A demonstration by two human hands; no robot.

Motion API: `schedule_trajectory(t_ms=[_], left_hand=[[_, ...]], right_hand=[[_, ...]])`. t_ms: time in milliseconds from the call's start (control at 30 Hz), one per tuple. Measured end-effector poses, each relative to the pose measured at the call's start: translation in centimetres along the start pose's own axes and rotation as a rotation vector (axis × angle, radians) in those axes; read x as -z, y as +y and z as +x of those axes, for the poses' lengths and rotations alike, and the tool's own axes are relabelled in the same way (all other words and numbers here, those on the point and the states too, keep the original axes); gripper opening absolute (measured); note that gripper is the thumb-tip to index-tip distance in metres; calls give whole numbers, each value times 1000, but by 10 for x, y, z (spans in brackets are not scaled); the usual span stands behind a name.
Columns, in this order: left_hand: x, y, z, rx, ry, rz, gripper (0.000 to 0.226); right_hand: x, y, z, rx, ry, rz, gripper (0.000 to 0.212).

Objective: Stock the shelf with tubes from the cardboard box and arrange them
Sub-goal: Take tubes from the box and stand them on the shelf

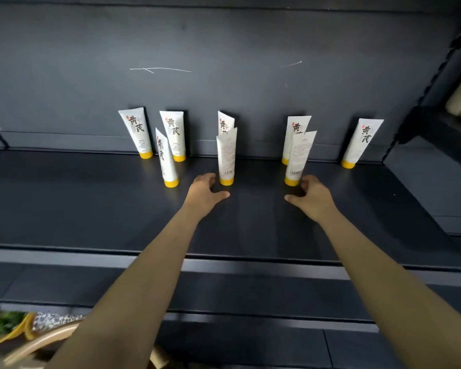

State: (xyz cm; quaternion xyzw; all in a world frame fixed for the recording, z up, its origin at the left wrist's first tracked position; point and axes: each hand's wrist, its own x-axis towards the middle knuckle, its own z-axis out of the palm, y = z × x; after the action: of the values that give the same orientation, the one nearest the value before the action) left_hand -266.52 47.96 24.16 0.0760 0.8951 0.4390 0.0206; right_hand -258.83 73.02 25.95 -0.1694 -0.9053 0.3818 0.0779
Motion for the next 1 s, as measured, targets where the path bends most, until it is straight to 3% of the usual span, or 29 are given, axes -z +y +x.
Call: schedule_trajectory(t_ms=[200,433,1000], left_hand=[[39,28,-54,8,-209,251,66],[83,65,-139,50,-196,427,64],[198,-24,-357,362,7,578,70]], right_hand=[[52,-34,-31,163,-346,-230,64],[78,-85,-79,373,-624,-539,80],[-42,-202,-230,791,-885,-733,85]])
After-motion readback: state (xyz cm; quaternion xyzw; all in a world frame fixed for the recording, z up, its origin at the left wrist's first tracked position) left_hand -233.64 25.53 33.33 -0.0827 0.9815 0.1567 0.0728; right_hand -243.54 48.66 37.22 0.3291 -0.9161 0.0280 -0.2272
